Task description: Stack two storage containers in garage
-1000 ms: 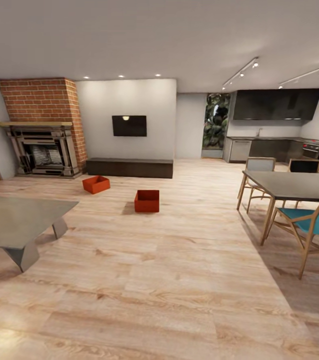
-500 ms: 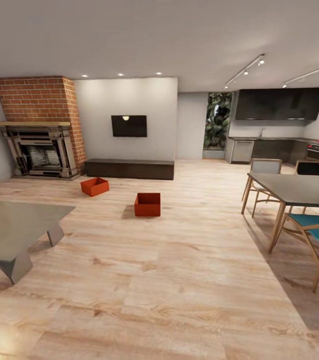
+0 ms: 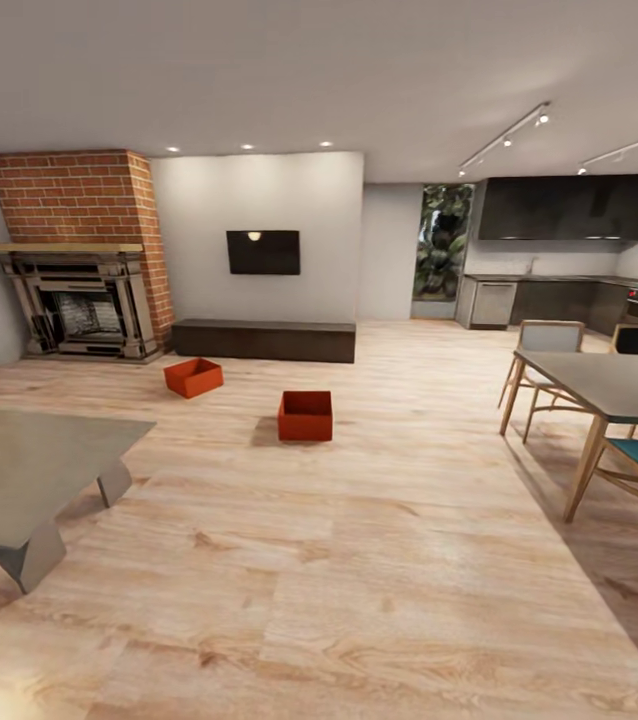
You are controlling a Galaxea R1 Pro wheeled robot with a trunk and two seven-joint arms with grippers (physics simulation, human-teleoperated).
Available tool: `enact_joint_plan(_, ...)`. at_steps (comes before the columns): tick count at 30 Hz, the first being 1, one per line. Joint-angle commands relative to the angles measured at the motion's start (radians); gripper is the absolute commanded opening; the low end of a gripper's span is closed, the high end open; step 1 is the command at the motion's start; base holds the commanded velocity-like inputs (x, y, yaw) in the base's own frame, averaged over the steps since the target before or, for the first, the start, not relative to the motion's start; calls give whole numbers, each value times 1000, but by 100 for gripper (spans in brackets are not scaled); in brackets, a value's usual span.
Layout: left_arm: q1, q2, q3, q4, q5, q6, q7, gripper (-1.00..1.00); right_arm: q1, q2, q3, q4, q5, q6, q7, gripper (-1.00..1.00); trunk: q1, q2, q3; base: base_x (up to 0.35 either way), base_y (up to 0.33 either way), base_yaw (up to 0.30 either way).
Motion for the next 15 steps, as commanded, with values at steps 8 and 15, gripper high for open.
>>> enact_joint_plan(8,0,2,3,0,9,6,1,100,-1,0,9,3,-10,-6,1,100,0,-1,-1,282,171,0)
enact_joint_plan(15,0,3,3,0,9,10,1,100,-1,1,10,3,-10,-5,1,100,0,-1,-1,326,9,0)
